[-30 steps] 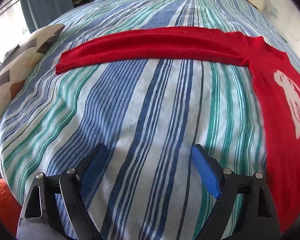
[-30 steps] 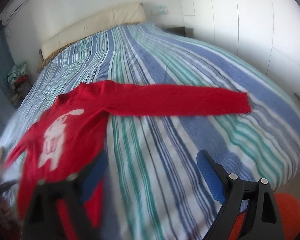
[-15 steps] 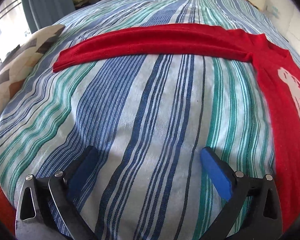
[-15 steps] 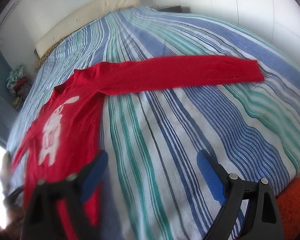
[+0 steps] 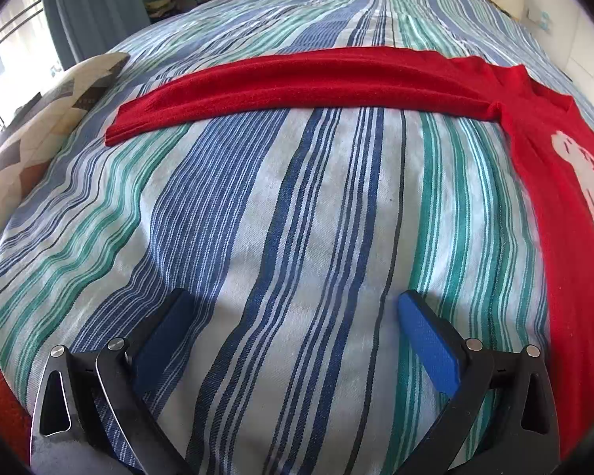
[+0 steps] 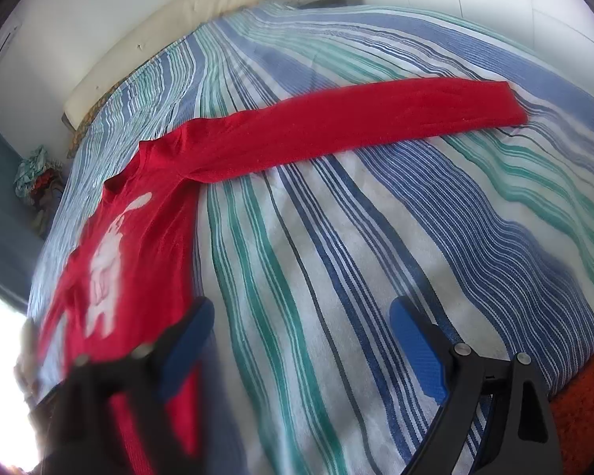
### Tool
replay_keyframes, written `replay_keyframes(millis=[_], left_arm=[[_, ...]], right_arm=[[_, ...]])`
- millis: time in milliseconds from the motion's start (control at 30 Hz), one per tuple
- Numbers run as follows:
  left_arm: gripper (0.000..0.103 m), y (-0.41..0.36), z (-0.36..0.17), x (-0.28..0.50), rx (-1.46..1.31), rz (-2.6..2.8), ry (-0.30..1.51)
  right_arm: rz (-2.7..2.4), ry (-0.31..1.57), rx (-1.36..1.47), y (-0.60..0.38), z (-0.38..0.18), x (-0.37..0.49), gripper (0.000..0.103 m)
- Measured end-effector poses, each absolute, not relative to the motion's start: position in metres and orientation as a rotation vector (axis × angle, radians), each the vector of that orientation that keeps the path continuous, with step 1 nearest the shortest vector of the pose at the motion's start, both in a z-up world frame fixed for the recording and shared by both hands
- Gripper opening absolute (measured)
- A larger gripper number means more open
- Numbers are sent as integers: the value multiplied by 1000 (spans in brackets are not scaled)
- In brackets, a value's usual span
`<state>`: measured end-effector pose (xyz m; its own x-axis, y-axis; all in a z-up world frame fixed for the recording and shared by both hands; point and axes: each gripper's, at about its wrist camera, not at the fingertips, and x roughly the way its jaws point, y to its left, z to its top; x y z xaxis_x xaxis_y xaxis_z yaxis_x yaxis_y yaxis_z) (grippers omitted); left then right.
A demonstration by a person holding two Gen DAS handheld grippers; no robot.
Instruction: Fold small clothes
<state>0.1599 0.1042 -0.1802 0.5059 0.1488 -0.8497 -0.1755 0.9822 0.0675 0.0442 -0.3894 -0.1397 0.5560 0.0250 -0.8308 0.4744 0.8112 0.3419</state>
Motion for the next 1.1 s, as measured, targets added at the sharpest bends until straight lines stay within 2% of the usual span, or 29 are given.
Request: replay_keyframes(millis=[233,367,533,633,667,700,767,833,900,1000,1100], left_arm=[[102,106,-169,159,-59,191,1063],[101,107,-134,137,-257,-32,1072],[101,80,-117,92,-399,-362,1077],[100,46,-125,86,-312,-434,1146],[94,35,-131,87,-262,-430,1173],[83,26,-137,88,-214,-417,1201],[79,12,-149,89,-100,-365,1251],[82,-3,-150,82,28,-358,1238],[94,-15,-153,73,162,-348,1233],[94,-26,-155,63,272,-340,1227],[94,-24,-138,61,241,-353,1208]], right_arm=[[-283,947,551,-384,-135,46,90],[-176,974,521,-371,-118,51,90],[37,1144,531,-344,-108,43,90],[119,1219,548,-331,-112,31,90],[138,1234,550,-327,-112,28,90],[158,1245,552,-322,-113,26,90],[184,1248,547,-313,-115,29,90],[189,1248,488,-300,-115,35,90],[182,1248,401,-287,-110,38,90],[179,1310,321,-278,-115,42,90],[141,1372,280,-287,-122,48,90]])
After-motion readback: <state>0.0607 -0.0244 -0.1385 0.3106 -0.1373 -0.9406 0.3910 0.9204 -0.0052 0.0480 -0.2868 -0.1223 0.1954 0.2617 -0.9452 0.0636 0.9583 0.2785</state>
